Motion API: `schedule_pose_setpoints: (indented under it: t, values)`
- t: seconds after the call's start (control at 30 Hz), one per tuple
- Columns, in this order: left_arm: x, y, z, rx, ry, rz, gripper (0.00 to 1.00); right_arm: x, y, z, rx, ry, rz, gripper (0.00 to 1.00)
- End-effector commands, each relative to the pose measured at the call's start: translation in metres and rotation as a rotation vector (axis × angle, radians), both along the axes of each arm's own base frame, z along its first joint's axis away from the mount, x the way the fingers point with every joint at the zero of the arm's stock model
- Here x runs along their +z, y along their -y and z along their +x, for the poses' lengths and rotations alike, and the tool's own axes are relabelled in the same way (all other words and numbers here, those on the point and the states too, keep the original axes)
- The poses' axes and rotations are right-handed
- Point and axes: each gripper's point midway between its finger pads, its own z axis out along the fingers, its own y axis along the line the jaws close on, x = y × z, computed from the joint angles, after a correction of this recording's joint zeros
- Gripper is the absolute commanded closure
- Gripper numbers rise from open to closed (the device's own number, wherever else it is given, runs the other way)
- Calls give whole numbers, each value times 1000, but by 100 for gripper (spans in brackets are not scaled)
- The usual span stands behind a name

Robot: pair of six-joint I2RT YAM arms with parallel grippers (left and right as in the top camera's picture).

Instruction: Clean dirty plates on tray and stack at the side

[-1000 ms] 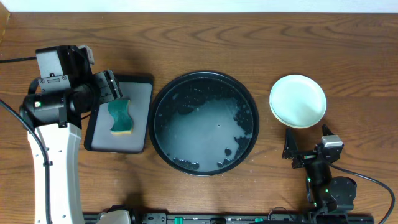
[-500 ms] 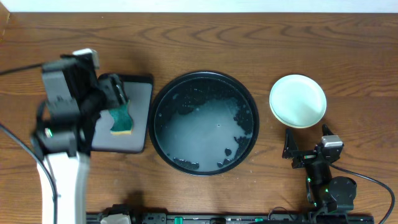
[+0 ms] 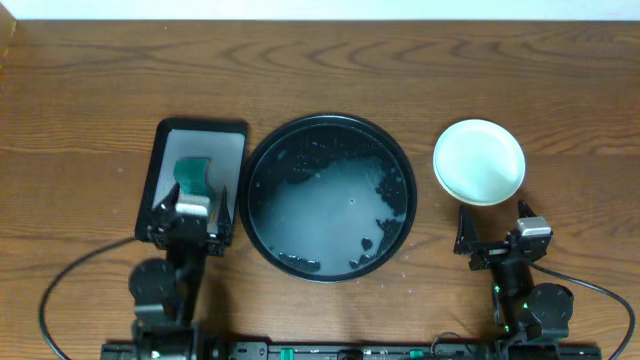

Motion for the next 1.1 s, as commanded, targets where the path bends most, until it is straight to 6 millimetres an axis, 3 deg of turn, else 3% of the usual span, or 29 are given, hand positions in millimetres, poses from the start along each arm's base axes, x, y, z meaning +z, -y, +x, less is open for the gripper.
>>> schedule_pose_setpoints:
  t: [0.0,0.2,0.37,0.6,1.07]
  values:
    - [-22,-6,-5,29,17,50,25,-1,-1,0,3,-5,11,1]
    - [-42,-21,-7,119,8,61,25,-1,-1,0,3,-5,11,1]
    - [-67,-22,-13,123,-71,65,25,-1,-1,0,3,-5,11,1]
    - [-53,-23,-14,130,-10,62,25,-1,-1,0,3,-5,11,1]
    - [-55,-24,-14,136,-18,62,25,-1,-1,0,4,-5,11,1]
